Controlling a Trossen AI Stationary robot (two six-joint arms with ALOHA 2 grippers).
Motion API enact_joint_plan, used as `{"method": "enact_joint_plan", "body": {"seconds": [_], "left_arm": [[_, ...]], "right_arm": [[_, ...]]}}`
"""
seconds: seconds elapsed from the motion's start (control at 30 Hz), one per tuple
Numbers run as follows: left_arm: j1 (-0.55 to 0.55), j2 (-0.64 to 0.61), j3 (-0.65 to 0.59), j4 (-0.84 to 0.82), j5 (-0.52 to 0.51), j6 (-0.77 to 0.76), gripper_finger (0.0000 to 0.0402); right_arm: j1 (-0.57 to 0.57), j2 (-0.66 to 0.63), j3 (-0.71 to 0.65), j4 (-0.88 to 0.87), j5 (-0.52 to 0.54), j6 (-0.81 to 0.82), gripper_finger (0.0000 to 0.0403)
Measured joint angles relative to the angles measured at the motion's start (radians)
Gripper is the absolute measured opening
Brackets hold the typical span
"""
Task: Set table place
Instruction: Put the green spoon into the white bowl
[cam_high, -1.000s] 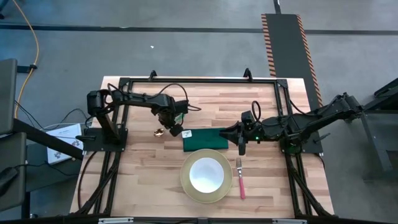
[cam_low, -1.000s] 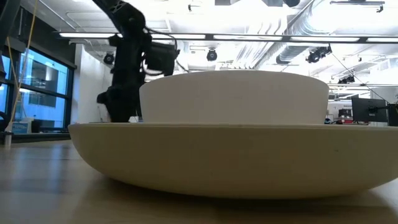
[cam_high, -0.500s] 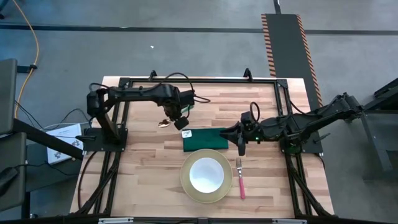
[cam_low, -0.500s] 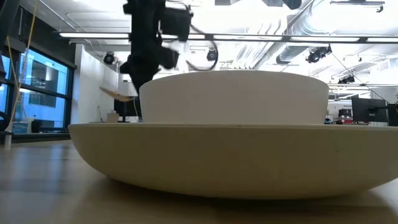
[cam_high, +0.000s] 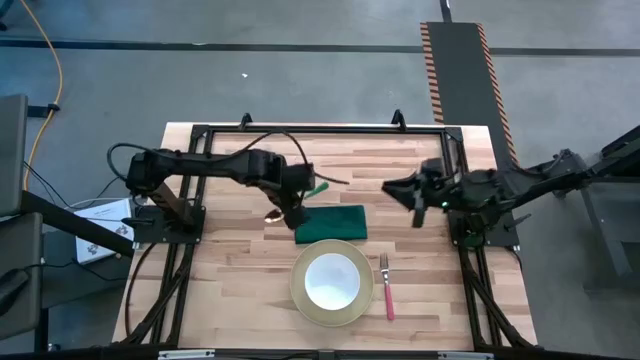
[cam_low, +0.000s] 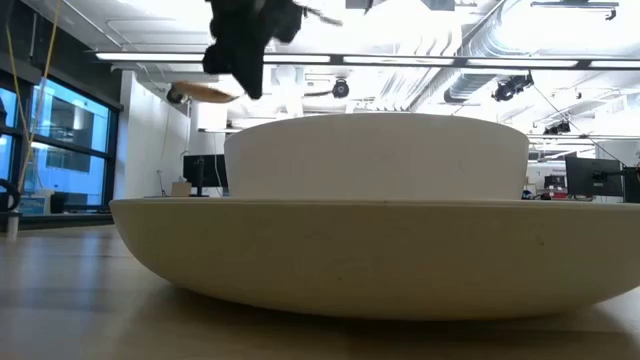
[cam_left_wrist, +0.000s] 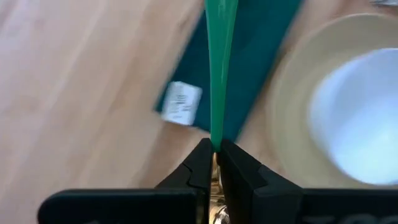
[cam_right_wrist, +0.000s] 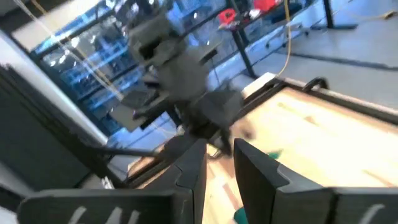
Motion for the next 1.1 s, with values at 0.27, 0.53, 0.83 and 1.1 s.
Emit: {"method": "enact_joint_plan", "body": {"seconds": [0.27,0.53,0.83,1.1], "left_arm": [[-0.142,0.0,0.025,0.166,0.04,-0.102,0.0017],[-0.226,0.037,0.026,0.291,0.031,-0.164,0.0017],[-0.257,0.165,0.042,0.358,0.077,-0.171,0.0017],[-0.27,0.244,0.162,0.365,0.048,-0.119,0.0017]], "right_arm": [[0.0,-0.116,0.0,-0.073,0.043,-0.009,0.0071],[0.001,-0.117,0.0,-0.113,0.049,0.002,0.0071],[0.001,-0.112,0.0,-0.116,0.047,0.003,0.0071],[0.001,-0.112,0.0,-0.122,0.044,0.002,0.0071]]}}
